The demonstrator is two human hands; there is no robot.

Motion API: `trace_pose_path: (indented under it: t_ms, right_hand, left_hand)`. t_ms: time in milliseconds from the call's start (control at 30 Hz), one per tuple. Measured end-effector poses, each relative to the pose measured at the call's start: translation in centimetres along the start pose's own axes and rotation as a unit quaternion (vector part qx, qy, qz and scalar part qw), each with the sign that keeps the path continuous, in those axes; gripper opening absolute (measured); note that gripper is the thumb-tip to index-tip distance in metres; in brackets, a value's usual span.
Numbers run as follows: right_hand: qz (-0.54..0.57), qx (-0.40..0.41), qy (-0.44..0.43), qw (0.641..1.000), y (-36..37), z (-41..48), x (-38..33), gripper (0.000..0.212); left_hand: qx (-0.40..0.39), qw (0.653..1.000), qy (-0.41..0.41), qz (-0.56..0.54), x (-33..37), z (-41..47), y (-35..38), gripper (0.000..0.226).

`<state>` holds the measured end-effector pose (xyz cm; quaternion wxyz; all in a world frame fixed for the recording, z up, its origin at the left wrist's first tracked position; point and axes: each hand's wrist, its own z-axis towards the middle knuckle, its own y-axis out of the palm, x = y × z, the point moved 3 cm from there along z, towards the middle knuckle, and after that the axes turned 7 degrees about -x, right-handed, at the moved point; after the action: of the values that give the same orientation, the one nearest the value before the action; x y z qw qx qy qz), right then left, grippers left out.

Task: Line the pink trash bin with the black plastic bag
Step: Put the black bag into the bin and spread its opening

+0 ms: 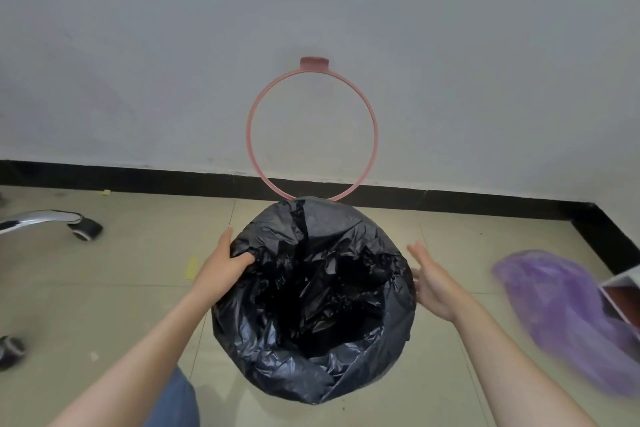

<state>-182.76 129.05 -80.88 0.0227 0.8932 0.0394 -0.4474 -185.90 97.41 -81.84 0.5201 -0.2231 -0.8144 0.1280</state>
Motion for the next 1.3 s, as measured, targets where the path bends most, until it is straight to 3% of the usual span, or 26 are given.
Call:
trace_pose_path:
  t_ms: [33, 67, 100, 133, 167, 200, 267, 333, 433, 500, 567, 633, 700, 767, 800, 867, 933, 1000, 1067, 1133, 1200, 1233, 1300]
  right_hand:
    - [-0.093, 0.076, -0.027, 0.992, -0.5, -0.2, -0.9, 0.055]
    - [-0.25, 0.154, -0.07, 0.953, -0.5, -0.6, -2.2, 0.051]
    - [-0.405, 0.189, -0.133, 0.885, 0.4, -1.2, -3.7, 0.046]
    - [-0.513, 0.164, -0.2, 0.818, 2.4, -1.7, -4.7, 0.043]
    - [-0.591, 0.092, -0.236, 0.766, 4.6, -1.7, -5.0, 0.043]
    - [-0.649, 0.005, -0.229, 0.726, 6.8, -1.5, -4.4, 0.044]
    - [-0.753, -0.119, -0.143, 0.631, 9.4, 0.2, -1.4, 0.048]
    - [-0.827, -0.149, -0.026, 0.542, 9.1, 2.1, 1.0, 0.055]
    - [-0.895, -0.151, 0.09, 0.411, 7.4, 3.7, 2.5, 0.065]
    - [-0.912, -0.147, 0.13, 0.36, 7.0, 4.5, 3.2, 0.071]
    - [-0.91, -0.144, 0.155, 0.358, 7.3, 5.0, 3.6, 0.077]
    - [-0.894, -0.146, 0.142, 0.4, 7.9, 5.0, 3.2, 0.077]
    - [-0.869, -0.146, 0.062, 0.469, 9.0, 4.8, 2.1, 0.066]
    - [-0.857, -0.13, -0.04, 0.496, 10.0, 4.7, 0.8, 0.057]
    - [-0.86, -0.119, -0.064, 0.493, 10.2, 4.7, 0.5, 0.056]
    - [-0.866, -0.104, -0.06, 0.486, 9.9, 5.5, 0.4, 0.057]
    - [-0.867, -0.104, -0.014, 0.488, 8.9, 6.5, 0.9, 0.059]
    - [-0.873, -0.12, 0.037, 0.472, 7.8, 7.2, 1.4, 0.063]
    - [-0.859, -0.146, 0.06, 0.486, 7.6, 7.1, 1.4, 0.063]
    - [-0.808, -0.169, 0.033, 0.564, 8.1, 6.1, 0.1, 0.052]
    - [-0.733, -0.132, -0.067, 0.664, 8.7, 4.5, -2.4, 0.035]
    - [-0.696, -0.068, -0.129, 0.703, 8.5, 3.8, -3.7, 0.028]
    - [-0.631, 0.113, -0.214, 0.737, 6.9, 2.8, -5.7, 0.027]
  left_hand:
    - [0.055, 0.989, 0.023, 0.134, 0.3, -0.4, 0.1, 0.069]
    - [0.128, 0.944, 0.094, 0.289, 1.1, -0.8, 0.5, 0.072]
    - [0.168, 0.881, 0.185, 0.4, 2.4, -1.4, 1.5, 0.073]
    - [0.164, 0.813, 0.265, 0.493, 3.4, -1.7, 3.0, 0.072]
    - [0.099, 0.742, 0.311, 0.586, 3.7, -1.7, 4.9, 0.07]
    - [0.0, 0.686, 0.306, 0.66, 3.3, -1.2, 6.4, 0.069]
    - [-0.157, 0.605, 0.172, 0.761, 1.8, 0.5, 7.6, 0.074]
    - [-0.192, 0.56, 0.079, 0.802, 0.9, 2.1, 7.6, 0.079]
    - [-0.203, 0.496, 0.032, 0.843, -0.5, 3.0, 7.6, 0.077]
    - [-0.192, 0.462, 0.022, 0.865, -0.5, 2.9, 7.8, 0.071]
    - [-0.188, 0.476, 0.035, 0.858, -0.3, 2.9, 8.2, 0.069]
    - [-0.19, 0.512, 0.062, 0.836, 0.0, 2.8, 8.5, 0.071]
    - [-0.177, 0.553, 0.106, 0.807, 1.0, 2.2, 8.7, 0.071]
    - [-0.15, 0.603, 0.156, 0.768, 2.3, 0.8, 8.4, 0.068]
    - [-0.12, 0.64, 0.175, 0.739, 2.8, 0.0, 8.0, 0.067]
    - [0.015, 0.702, 0.217, 0.678, 3.5, -1.0, 6.5, 0.069]
    - [0.119, 0.782, 0.164, 0.589, 3.8, -1.6, 4.1, 0.079]
    - [0.116, 0.882, 0.058, 0.453, 2.7, -1.1, 1.8, 0.087]
    - [0.039, 0.966, -0.006, 0.255, 1.3, 0.2, 0.9, 0.087]
    - [-0.01, 0.997, 0.004, 0.083, 0.7, 0.7, 0.7, 0.078]
    - [-0.014, 1.0, 0.009, -0.025, 0.6, 0.7, 0.8, 0.066]
    - [-0.019, 0.998, -0.001, -0.065, 0.4, 0.7, 1.0, 0.063]
    - [-0.033, 0.991, -0.029, -0.123, 0.2, 0.8, 1.2, 0.062]
